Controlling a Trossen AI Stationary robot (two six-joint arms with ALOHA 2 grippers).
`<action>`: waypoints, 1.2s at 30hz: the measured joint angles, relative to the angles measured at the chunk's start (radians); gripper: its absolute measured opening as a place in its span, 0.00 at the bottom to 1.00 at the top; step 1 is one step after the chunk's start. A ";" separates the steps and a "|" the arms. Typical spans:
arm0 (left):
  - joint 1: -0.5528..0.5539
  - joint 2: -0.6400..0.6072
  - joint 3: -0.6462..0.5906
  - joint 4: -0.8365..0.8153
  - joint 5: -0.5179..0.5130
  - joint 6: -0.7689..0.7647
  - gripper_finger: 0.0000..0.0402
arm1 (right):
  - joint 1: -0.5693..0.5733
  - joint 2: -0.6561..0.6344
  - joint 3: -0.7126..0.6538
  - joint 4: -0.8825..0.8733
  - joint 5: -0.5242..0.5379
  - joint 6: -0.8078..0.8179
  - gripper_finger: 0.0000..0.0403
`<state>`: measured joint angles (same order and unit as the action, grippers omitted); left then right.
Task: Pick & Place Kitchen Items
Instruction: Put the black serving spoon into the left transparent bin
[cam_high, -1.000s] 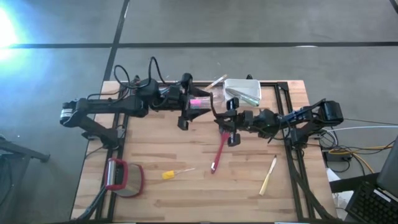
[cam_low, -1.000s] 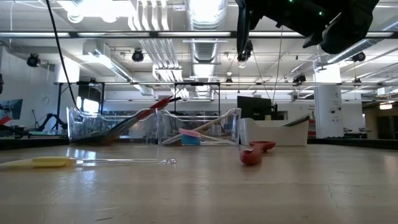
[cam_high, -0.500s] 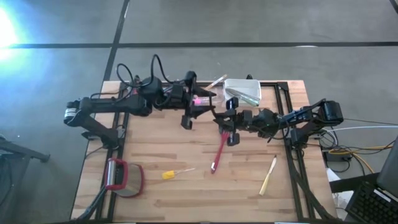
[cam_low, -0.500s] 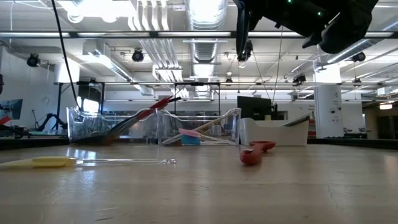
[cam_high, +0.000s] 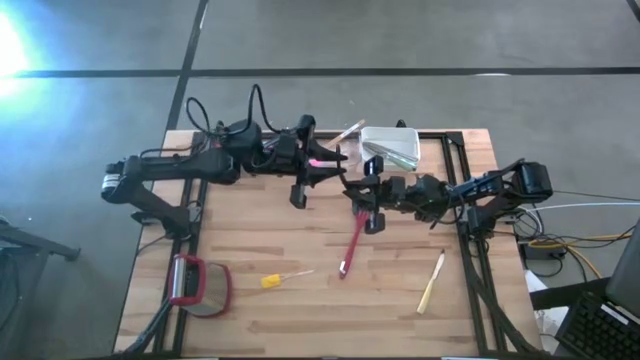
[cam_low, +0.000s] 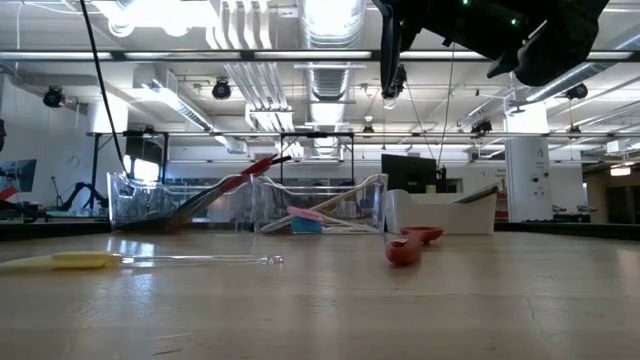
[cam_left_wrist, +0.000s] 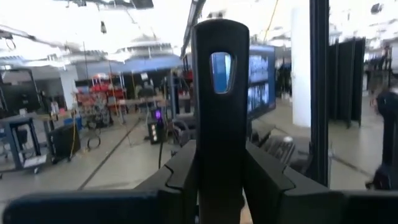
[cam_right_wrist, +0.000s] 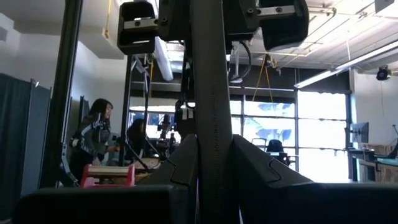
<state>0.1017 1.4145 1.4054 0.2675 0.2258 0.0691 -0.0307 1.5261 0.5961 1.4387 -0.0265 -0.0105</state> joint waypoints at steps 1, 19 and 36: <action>0.000 -0.004 0.018 -0.046 0.000 0.011 0.24 | 0.000 -0.004 0.000 -0.001 0.000 0.004 0.15; 0.182 0.000 0.460 -1.177 -0.176 0.280 0.24 | 0.000 -0.311 -0.068 -0.455 0.001 0.085 0.50; 0.513 0.010 0.279 -1.313 -0.038 0.484 0.24 | 0.000 -0.334 -0.075 -0.548 -0.007 0.109 0.46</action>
<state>0.6151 1.4243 1.6839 -1.0457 0.1878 0.5534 -0.0303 1.1923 0.5213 0.8902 -0.0334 0.0986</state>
